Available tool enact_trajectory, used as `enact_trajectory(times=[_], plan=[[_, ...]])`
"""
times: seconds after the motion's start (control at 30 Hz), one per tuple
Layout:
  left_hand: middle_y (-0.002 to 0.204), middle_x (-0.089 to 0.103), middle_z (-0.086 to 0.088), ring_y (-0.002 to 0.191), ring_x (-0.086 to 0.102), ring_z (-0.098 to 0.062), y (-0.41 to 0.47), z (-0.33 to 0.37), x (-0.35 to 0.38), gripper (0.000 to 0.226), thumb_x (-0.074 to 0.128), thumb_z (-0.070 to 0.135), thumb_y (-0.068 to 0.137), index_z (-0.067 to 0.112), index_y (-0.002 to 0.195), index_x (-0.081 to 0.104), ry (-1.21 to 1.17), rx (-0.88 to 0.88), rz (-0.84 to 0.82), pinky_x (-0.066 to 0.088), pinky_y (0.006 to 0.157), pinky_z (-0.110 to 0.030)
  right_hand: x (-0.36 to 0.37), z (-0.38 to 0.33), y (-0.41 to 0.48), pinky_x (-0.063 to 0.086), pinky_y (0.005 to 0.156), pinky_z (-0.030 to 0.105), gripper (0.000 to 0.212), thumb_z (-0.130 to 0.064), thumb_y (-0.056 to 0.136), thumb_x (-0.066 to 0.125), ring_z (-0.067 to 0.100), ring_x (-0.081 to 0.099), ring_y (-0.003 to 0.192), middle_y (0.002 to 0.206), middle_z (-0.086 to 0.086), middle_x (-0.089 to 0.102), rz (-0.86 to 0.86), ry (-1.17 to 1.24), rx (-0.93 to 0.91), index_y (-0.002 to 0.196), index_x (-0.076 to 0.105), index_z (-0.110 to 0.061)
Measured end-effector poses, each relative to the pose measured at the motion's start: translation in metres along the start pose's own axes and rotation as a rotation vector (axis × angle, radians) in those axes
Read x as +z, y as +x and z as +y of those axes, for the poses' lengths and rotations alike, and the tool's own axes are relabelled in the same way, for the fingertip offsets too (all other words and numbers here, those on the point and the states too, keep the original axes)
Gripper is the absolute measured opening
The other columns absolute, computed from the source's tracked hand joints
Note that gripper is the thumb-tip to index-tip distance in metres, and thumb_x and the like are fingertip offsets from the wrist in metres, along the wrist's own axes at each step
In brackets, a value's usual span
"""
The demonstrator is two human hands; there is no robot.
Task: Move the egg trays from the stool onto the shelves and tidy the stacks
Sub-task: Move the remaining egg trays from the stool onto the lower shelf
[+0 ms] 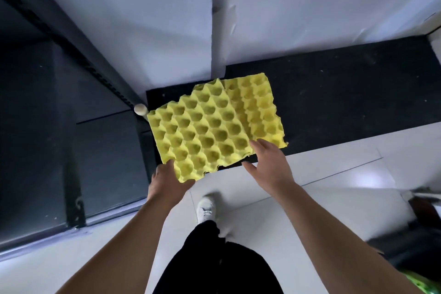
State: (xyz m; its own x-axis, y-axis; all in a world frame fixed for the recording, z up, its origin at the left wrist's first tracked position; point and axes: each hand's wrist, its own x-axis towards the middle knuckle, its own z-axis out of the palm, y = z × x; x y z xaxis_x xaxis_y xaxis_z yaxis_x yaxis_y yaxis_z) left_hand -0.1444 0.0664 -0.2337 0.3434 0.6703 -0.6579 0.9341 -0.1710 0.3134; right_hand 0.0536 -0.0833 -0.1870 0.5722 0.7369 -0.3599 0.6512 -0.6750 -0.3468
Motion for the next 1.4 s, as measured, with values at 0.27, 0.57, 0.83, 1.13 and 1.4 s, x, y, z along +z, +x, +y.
enact_trajectory(times=[0.27,0.57,0.83,1.13,1.4], plan=[[0.132,0.036,-0.012,0.118,0.043,-0.035,0.061,-0.016,0.041,0.104,0.087,0.048,0.057,0.024,0.137,0.026,-0.197,-0.149,-0.025,0.047,0.093,-0.053,0.048,0.017,0.068,0.023,0.113,0.036,0.084,-0.043,0.086,0.062,0.030,0.022,0.142,0.157,0.015,0.014,-0.123,-0.040,-0.020,0.150,0.015,-0.015],[0.127,0.046,-0.004,0.093,0.046,-0.015,0.082,-0.023,0.062,0.099,0.093,0.038,0.049,0.027,0.124,0.031,-0.420,-0.161,0.053,0.041,0.076,-0.034,0.071,0.030,0.097,0.021,0.114,0.034,0.103,-0.037,0.084,0.068,0.022,0.007,0.146,0.159,0.007,-0.001,-0.219,0.110,-0.038,0.151,-0.006,-0.013],[0.129,0.044,-0.006,0.117,0.037,-0.031,0.049,-0.009,0.042,0.122,0.091,0.049,0.041,0.027,0.139,0.022,-0.415,-0.176,0.101,0.042,0.095,-0.057,0.038,0.022,0.086,0.023,0.113,0.030,0.089,-0.027,0.088,0.065,0.022,0.015,0.144,0.158,0.007,0.007,-0.162,0.218,0.003,0.152,0.004,-0.011],[0.155,0.016,-0.006,0.138,0.018,-0.029,-0.014,0.030,-0.013,0.126,0.086,0.041,0.063,0.019,0.153,0.002,-0.355,0.002,0.198,0.024,0.109,-0.044,-0.033,0.011,0.032,0.027,0.114,0.038,0.083,-0.026,0.087,0.064,0.022,0.021,0.143,0.157,0.006,0.013,-0.009,0.250,0.044,0.151,0.012,-0.012],[0.155,0.015,0.001,0.135,0.018,-0.026,-0.096,0.062,-0.059,0.121,0.086,0.040,0.064,0.025,0.153,0.005,-0.377,0.175,0.370,0.030,0.109,-0.046,-0.089,0.001,-0.041,0.028,0.099,0.020,0.072,-0.017,0.088,0.063,0.020,0.032,0.135,0.153,0.005,0.018,0.173,0.336,0.025,0.148,0.024,-0.014]])
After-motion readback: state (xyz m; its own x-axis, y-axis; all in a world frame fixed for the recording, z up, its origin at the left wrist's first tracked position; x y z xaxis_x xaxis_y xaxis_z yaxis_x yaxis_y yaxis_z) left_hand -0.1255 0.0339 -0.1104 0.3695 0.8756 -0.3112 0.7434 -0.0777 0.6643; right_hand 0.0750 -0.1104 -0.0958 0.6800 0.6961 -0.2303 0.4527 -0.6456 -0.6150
